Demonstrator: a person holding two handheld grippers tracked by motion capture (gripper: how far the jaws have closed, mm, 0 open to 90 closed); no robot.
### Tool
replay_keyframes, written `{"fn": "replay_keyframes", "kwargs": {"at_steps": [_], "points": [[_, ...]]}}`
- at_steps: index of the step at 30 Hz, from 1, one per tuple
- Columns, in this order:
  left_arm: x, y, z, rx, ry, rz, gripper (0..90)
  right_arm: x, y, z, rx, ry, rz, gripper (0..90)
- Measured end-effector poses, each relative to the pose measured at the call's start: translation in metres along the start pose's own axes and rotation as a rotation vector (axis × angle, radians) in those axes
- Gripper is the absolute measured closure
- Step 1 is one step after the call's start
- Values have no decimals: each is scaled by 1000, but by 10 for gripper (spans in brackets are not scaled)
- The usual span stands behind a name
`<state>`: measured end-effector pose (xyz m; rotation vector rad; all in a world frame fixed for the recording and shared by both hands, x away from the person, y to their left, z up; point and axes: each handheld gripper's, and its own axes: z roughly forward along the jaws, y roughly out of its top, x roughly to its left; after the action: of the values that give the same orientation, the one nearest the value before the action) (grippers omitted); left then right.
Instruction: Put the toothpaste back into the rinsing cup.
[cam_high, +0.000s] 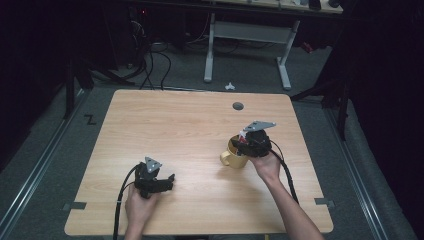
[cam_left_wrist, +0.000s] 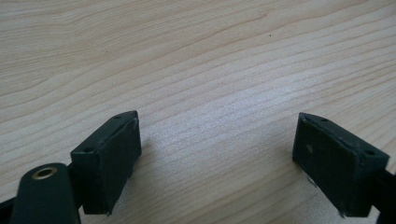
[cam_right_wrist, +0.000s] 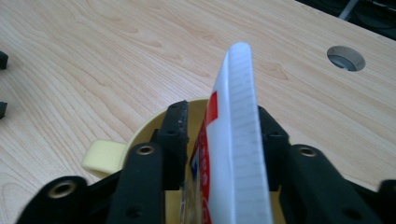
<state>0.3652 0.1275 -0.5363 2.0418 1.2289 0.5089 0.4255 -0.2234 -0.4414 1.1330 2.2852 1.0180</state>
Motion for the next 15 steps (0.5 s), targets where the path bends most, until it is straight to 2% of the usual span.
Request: {"fn": "replay_keyframes", "kwargs": {"at_steps": [9,12,15], "points": [[0,0,0,0,0,0,158,1,1,-1,-5,16,13,470],[0,0,0,0,0,0,158,1,2,-3,-12,1,10,427],[0,0,0,0,0,0,158,4,2,-8,-28,-37,4,400]]}}
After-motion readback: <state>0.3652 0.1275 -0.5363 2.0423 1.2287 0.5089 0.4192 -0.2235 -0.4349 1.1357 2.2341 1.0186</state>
